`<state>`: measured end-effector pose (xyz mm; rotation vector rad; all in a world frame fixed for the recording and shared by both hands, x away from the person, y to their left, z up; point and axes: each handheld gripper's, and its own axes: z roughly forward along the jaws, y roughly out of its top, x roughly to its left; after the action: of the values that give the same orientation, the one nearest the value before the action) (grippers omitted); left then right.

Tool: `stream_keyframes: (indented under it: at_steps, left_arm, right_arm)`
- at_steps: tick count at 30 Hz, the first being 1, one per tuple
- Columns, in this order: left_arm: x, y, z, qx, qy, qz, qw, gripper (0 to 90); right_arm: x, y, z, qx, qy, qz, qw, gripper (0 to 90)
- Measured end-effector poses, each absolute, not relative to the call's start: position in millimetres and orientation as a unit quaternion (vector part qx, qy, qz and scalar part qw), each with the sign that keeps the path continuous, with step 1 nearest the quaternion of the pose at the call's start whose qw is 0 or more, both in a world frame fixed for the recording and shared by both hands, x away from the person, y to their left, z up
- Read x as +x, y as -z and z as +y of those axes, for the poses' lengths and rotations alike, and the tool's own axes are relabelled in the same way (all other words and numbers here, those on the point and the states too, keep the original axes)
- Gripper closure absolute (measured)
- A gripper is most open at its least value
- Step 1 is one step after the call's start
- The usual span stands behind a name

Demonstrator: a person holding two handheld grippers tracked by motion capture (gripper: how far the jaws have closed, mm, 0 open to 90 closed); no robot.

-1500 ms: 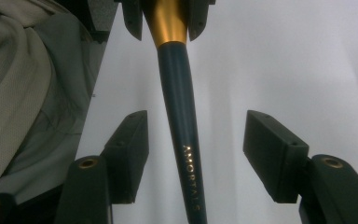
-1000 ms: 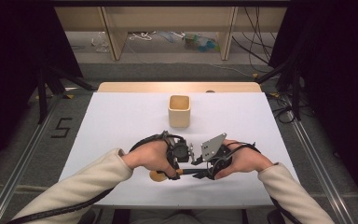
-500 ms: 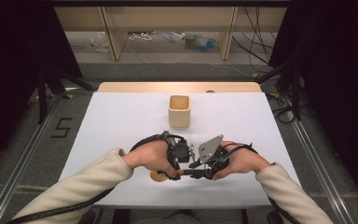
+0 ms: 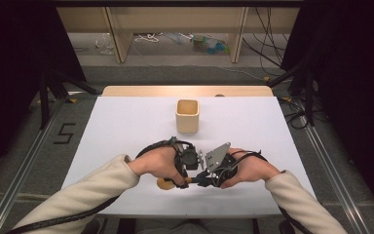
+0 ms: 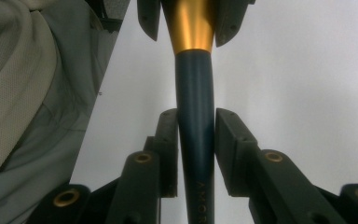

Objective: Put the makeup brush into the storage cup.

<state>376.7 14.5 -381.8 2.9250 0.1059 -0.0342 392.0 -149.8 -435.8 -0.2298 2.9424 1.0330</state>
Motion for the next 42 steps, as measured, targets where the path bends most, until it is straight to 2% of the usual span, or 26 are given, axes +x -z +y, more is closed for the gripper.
stream_keyframes:
  at_steps: [9,38,40,42]
  left_arm:
    - [376,382,14,0.994,0.016,0.039,0.102,63.1]
    - [379,376,13,0.993,0.0,0.036,0.111,62.3]
    - [378,373,14,0.991,0.007,0.054,0.121,60.1]
    - [380,367,15,0.989,-0.004,0.056,0.139,51.8]
  right_arm:
    - [392,438,-147,-0.082,-0.327,0.942,0.004,75.4]
    - [394,436,-151,-0.052,-0.343,0.938,0.0,76.3]
    - [394,436,-151,-0.053,-0.345,0.937,-0.001,76.3]
    - [394,436,-151,-0.054,-0.342,0.938,-0.002,76.3]
